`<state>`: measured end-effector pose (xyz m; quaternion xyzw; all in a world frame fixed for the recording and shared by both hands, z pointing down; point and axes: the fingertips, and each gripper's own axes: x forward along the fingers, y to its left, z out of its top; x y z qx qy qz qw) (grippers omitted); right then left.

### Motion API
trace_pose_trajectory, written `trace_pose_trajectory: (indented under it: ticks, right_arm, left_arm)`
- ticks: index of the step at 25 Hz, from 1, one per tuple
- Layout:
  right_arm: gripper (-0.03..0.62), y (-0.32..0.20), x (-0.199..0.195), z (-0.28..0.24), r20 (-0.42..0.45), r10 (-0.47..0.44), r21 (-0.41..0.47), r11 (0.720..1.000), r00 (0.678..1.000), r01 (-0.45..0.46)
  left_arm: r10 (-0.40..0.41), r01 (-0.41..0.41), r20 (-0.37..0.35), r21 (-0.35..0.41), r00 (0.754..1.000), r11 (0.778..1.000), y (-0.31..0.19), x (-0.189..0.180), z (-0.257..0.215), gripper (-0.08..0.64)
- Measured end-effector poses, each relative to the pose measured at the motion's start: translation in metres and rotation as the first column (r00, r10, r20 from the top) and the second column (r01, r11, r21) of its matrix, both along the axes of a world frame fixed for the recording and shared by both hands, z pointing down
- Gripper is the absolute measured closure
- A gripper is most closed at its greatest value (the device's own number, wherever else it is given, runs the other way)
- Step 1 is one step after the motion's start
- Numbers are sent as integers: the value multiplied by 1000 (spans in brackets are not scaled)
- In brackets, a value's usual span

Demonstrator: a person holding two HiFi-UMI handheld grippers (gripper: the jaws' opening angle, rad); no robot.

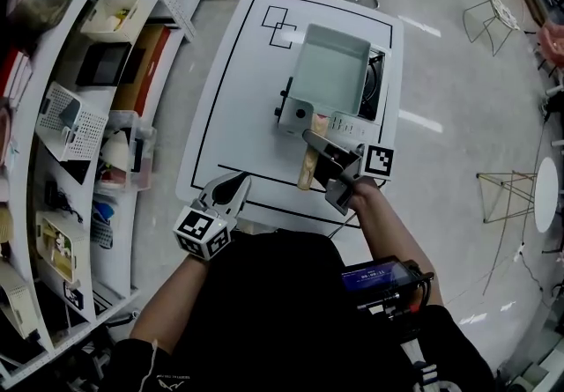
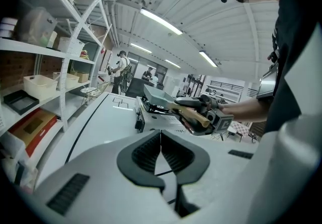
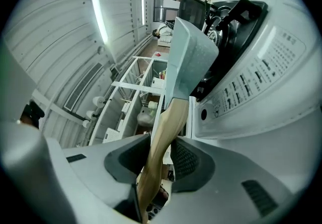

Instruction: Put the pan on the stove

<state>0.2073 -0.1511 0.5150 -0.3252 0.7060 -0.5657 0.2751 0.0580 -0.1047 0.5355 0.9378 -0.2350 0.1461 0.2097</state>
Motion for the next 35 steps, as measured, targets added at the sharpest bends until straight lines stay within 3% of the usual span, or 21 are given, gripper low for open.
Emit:
trace_pose_trajectory:
  ticks: [7,15,23,35]
  right_arm:
    - [449,-3,22,11,-23,48,-47,998,999,-49]
    - [449,-14,40,13,-51,44,-53,998,998,-46]
    - [448,-15,45,16,-3,48,-68,997,999,-48]
    - [439,-24,49,19,0,32,-94,995,999,-32]
  left_arm:
    - [41,-41,14,-15,999,999,-1,15,1,549]
    - [73,-72,31,-40,997,997,2,23,8,549]
    - [93,-91,39,-43,995,995,10,30,10,549]
    - [106,-105,47,-17,993,994,17,39,2,549]
